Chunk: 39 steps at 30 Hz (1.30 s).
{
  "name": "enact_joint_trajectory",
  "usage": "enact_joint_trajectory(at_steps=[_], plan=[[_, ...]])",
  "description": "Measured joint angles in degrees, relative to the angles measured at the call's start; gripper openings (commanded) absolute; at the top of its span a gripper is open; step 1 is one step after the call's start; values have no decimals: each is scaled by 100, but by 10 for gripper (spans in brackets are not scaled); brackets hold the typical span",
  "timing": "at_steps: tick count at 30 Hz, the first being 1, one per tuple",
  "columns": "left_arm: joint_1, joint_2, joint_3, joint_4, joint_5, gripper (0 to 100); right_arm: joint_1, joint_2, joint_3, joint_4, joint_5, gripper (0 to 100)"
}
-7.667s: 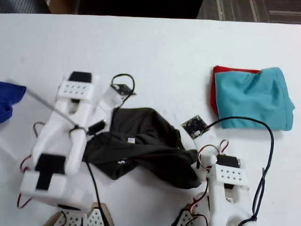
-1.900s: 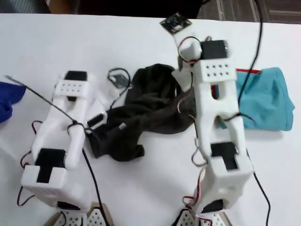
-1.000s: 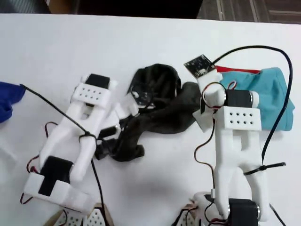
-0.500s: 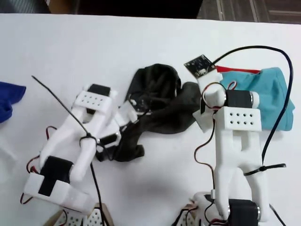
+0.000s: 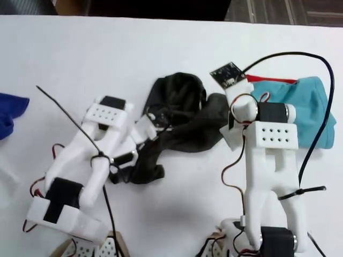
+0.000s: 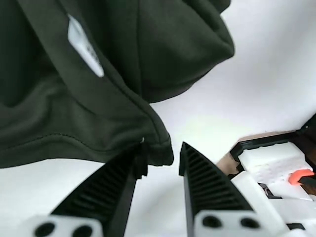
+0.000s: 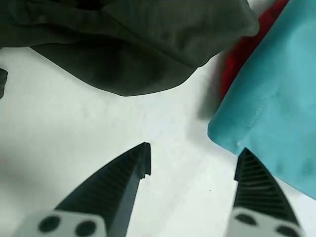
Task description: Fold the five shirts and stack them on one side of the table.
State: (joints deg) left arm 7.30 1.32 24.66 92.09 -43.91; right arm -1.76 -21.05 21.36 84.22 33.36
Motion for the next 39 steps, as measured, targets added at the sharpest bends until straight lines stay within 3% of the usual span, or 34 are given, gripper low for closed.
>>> enact_joint_trajectory(at_steps=[8, 21, 23, 25, 30, 34, 39], plan=[[0, 0, 0, -273, 651, 137, 0, 0, 0, 0, 0, 282], [0, -18, 712, -976, 686, 131, 0, 0, 0, 0, 0, 282], [0, -35, 712, -985, 686, 104, 0, 0, 0, 0, 0, 282], [0, -35, 712, -993, 686, 12, 0, 0, 0, 0, 0, 281], [-26, -35, 712, -993, 686, 26, 18, 0, 141, -9, 0, 280], [-589, -35, 695, -958, 404, 26, 246, 0, 431, -193, 0, 280], [-1996, -35, 9, -563, -255, 26, 615, 0, 571, -633, 0, 280]])
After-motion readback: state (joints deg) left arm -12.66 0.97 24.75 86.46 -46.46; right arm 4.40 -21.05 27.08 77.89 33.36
